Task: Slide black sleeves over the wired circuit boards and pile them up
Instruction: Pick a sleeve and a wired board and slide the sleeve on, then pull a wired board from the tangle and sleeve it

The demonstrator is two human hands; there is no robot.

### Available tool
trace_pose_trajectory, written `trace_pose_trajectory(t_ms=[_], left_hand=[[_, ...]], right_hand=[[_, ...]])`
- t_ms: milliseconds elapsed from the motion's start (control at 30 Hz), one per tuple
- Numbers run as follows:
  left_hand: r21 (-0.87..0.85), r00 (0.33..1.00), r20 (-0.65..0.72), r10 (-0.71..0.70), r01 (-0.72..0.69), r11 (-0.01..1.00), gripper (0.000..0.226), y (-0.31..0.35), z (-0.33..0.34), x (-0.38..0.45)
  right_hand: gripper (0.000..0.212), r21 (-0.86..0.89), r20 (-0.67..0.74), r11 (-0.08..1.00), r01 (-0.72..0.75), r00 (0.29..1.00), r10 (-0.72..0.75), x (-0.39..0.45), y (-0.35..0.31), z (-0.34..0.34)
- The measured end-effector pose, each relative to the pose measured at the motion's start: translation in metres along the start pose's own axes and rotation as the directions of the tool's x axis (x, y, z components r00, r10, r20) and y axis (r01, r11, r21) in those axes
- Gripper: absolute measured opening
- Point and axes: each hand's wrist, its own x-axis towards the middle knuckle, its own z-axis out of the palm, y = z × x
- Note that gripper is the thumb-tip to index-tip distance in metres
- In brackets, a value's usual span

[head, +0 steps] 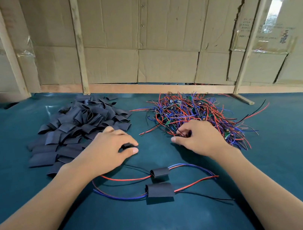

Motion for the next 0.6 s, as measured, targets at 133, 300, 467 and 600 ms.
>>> trace_pose_trajectory(t_ms=[133,300,467,600], left_hand=[[-0.079,0.997,-0.060,-0.037,0.033,0.996,0.016,0.001,0.008,0.007],[-0.296,0.982,0.041,-0.182,0.186,0.937,0.040,0.000,0.011,0.021],[-0.315,0.975,-0.020,-0.222,0.205,0.927,0.048,-0.003,0.010,0.017],[-0.280,0.974,-0.032,-0.226,0.208,0.937,0.054,0.001,0.005,0.003]], right_hand=[[0.037,-0.188,-0.064,0.981,-0.041,0.998,0.030,0.011,-0.013,0.008],[0.049,-0.345,0.066,0.936,-0.073,0.993,0.101,0.039,-0.025,0.004],[0.057,-0.233,-0.108,0.950,-0.207,0.976,0.186,0.037,-0.031,0.011],[0.024,-0.081,-0.532,0.981,0.176,0.825,-0.192,0.024,-0.040,0.014]])
